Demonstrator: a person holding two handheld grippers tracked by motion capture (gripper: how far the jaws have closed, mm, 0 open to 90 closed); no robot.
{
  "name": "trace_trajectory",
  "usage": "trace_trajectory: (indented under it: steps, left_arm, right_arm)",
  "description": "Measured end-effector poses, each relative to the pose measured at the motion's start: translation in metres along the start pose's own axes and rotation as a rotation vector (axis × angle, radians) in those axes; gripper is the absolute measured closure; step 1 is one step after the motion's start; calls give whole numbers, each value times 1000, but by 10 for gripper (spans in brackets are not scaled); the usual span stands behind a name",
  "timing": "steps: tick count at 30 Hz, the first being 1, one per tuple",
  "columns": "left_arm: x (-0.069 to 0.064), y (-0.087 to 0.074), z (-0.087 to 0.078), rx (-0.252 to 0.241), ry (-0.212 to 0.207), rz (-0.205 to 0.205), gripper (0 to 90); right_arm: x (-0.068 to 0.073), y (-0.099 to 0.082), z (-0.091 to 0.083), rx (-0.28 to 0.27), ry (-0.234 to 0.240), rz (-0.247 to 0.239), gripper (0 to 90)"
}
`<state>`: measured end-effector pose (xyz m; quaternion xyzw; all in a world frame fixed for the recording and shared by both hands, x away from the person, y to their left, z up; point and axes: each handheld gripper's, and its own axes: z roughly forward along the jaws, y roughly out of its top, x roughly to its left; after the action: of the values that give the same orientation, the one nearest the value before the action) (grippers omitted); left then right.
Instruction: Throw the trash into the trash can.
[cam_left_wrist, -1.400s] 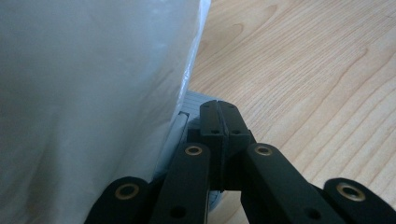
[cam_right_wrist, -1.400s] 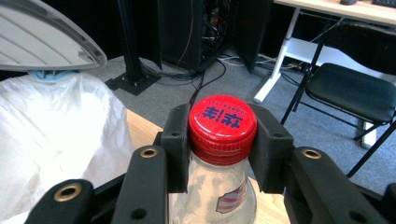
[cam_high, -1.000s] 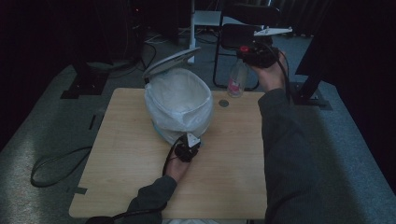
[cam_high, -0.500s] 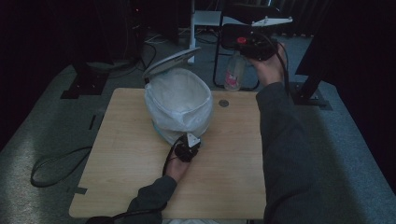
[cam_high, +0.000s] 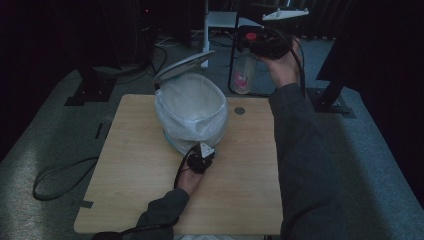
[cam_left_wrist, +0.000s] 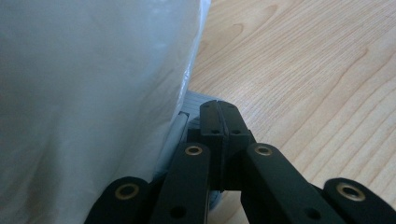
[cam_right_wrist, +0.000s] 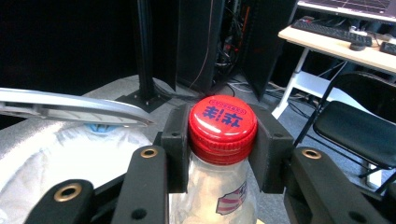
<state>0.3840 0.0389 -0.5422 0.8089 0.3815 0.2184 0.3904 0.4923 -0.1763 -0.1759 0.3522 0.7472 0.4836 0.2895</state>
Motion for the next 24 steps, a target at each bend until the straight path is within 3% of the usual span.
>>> trace_trajectory:
  steps: [5, 14, 24]
  left_arm:
    - [0, 0, 0, 0, 0, 0, 900]
    - [0, 0, 0, 0, -1, 0, 900]
    - [0, 0, 0, -1, -2, 0, 900]
  right_arm:
    - [9, 8, -1, -8, 9, -12, 623]
    - [26, 15, 0, -34, 79, -18, 623]
    - [39, 21, 3, -36, 115, -29, 624]
